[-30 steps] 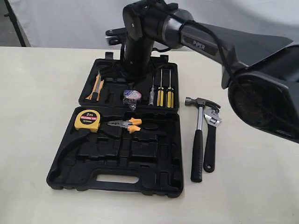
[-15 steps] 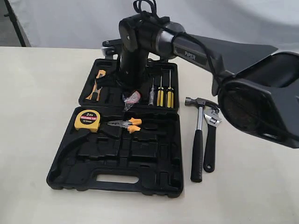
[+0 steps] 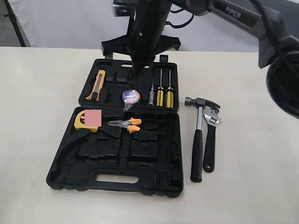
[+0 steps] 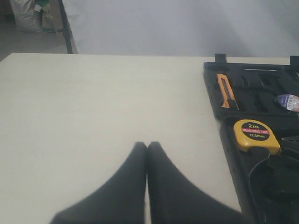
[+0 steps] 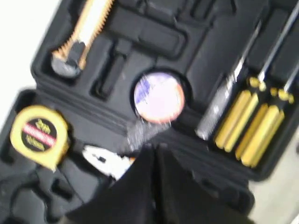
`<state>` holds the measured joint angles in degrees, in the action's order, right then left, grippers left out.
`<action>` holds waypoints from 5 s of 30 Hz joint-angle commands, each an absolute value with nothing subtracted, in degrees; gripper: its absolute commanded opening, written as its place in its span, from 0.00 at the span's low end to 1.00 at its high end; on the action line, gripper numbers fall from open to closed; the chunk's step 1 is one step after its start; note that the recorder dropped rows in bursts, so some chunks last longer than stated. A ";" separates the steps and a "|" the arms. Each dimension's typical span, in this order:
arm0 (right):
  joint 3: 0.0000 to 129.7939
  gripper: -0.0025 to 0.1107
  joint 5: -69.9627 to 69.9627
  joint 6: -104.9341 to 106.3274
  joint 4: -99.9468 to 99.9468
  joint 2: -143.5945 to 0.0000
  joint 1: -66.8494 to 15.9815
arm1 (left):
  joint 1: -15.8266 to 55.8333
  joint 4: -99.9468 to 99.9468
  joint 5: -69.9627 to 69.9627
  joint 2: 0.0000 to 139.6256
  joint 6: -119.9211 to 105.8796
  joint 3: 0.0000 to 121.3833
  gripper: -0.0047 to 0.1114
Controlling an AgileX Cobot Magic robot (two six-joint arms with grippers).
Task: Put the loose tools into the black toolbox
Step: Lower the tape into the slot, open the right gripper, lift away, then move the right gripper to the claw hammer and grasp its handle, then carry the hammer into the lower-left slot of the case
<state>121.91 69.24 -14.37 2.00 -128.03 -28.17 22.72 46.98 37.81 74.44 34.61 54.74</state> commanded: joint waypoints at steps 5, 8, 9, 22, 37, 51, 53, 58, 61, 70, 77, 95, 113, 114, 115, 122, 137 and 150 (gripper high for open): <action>96.65 0.02 69.76 -14.84 -2.09 -112.82 -23.97 | 22.53 46.20 36.83 73.98 35.20 54.20 0.05; 84.94 0.02 64.20 -16.68 -2.09 -105.92 -19.74 | 22.53 46.20 36.83 73.98 35.20 54.20 0.05; 82.02 0.02 62.26 -16.79 -2.09 -104.23 -18.45 | 22.53 46.20 36.83 73.98 35.20 54.20 0.05; 67.36 0.02 37.61 -27.54 0.00 -106.97 -13.08 | 22.53 46.20 36.83 73.98 35.20 54.20 0.05; 71.89 0.44 33.47 -31.26 0.00 -115.08 -12.42 | 22.53 46.20 36.83 73.98 35.20 54.20 0.05; 71.89 0.30 32.15 -32.04 0.00 -115.08 -12.42 | 22.53 46.20 36.83 73.98 35.20 54.20 0.05; 71.89 0.30 32.41 -32.04 0.00 -115.08 -12.42 | 22.53 46.20 36.83 73.98 35.20 54.20 0.05; 71.89 0.30 32.40 -33.46 0.00 -115.08 -12.57 | 22.53 46.20 36.83 73.98 35.20 54.20 0.05; 71.89 0.30 32.03 -34.07 0.00 -115.22 -12.73 | 22.53 46.20 36.83 73.98 35.20 54.20 0.05; 71.89 0.30 31.56 -34.70 0.00 -118.71 -12.73 | 22.53 46.20 36.83 73.98 35.20 54.20 0.05; 71.89 0.01 32.46 -33.17 -3.70 -118.83 -12.63 | 22.53 46.20 36.83 73.98 35.20 54.20 0.05; 72.43 0.02 36.56 -8.43 -10.14 -95.26 -23.04 | 22.53 46.20 36.83 73.98 35.20 54.20 0.05; 82.52 0.02 43.82 39.47 15.13 -110.57 -45.19 | 22.53 46.20 36.83 73.98 35.20 54.20 0.05; 83.41 0.02 43.82 40.65 15.13 -111.76 -45.59 | 22.53 46.20 36.83 73.98 35.20 54.20 0.05; 84.21 0.02 43.82 41.94 15.13 -112.77 -45.52 | 22.53 46.20 36.83 73.98 35.20 54.20 0.05; 86.68 0.02 43.65 46.36 15.13 -117.77 -45.76 | 22.53 46.20 36.83 73.98 35.20 54.20 0.05; 86.54 0.02 40.36 43.69 14.78 -119.70 -45.76 | 22.53 46.20 36.83 73.98 35.20 54.20 0.05; 86.54 0.39 41.46 40.53 10.01 -119.70 -45.76 | 22.53 46.20 36.83 73.98 35.20 54.20 0.05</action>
